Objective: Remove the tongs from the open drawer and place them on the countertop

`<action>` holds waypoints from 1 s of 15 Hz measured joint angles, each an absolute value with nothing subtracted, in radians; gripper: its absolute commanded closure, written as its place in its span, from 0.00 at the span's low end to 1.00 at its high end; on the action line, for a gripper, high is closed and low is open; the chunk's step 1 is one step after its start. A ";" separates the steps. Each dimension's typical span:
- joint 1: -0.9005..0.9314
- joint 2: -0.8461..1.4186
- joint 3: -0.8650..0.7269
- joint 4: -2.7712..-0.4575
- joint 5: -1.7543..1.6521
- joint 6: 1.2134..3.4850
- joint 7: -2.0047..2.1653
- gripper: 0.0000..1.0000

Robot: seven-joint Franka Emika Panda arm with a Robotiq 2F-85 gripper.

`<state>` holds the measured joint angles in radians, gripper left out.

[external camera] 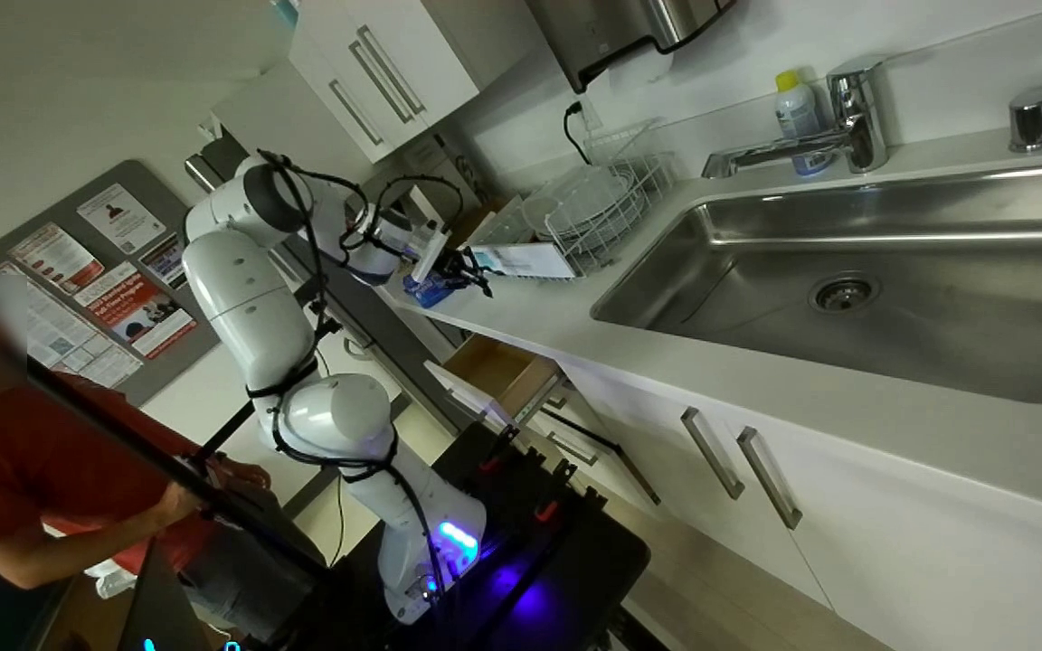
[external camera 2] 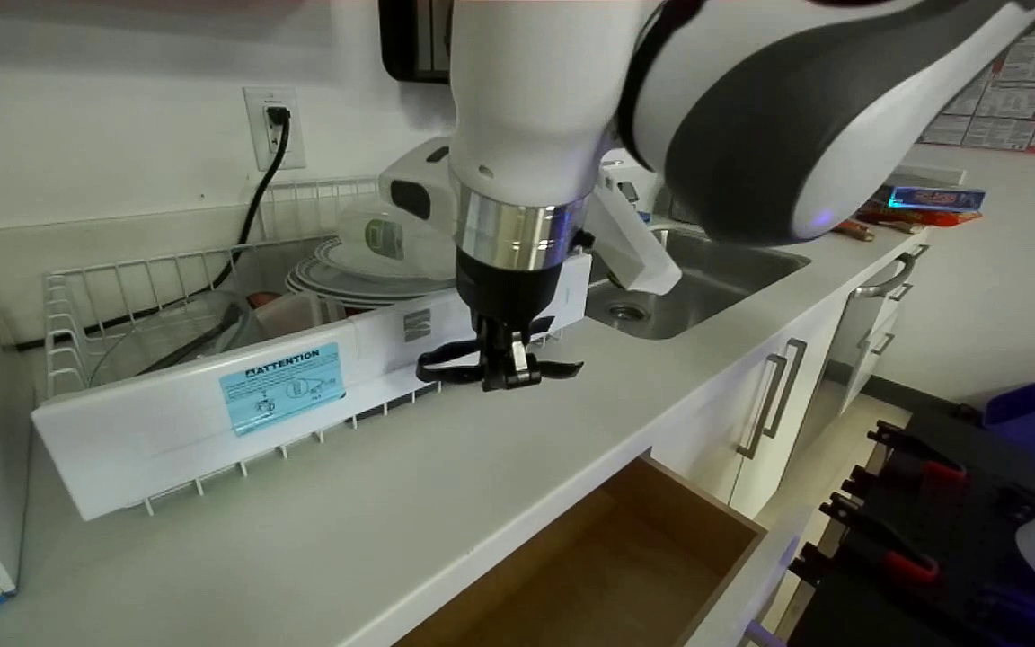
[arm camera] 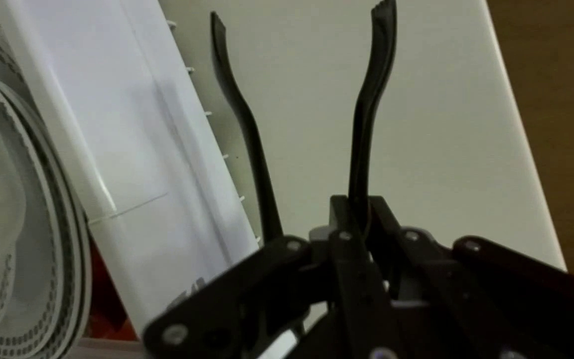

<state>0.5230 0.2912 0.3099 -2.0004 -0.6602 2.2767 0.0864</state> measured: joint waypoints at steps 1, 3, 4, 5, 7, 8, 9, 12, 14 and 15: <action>0.517 0.316 0.302 -1.992 -0.674 2.306 0.086 0.97; 0.513 0.362 0.288 -1.976 -0.688 2.352 0.086 0.97; 0.511 0.380 0.285 -1.971 -0.688 2.365 0.086 0.97; 0.509 0.395 0.285 -1.968 -0.682 2.373 0.086 0.97; 0.509 0.410 0.286 -1.967 -0.661 2.384 0.085 0.97; 0.509 0.412 0.287 -1.967 -0.645 2.386 0.084 0.97; 0.509 0.413 0.290 -1.967 -0.627 2.386 0.082 0.63; 0.509 0.412 0.295 -1.965 -0.583 2.386 0.080 0.48; 0.513 0.406 0.295 -1.956 -0.583 2.386 0.082 0.33; 0.515 0.400 0.294 -1.951 -0.585 2.386 0.083 0.26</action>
<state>0.5154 0.3998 0.2940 -1.9509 -0.5852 2.3864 0.0826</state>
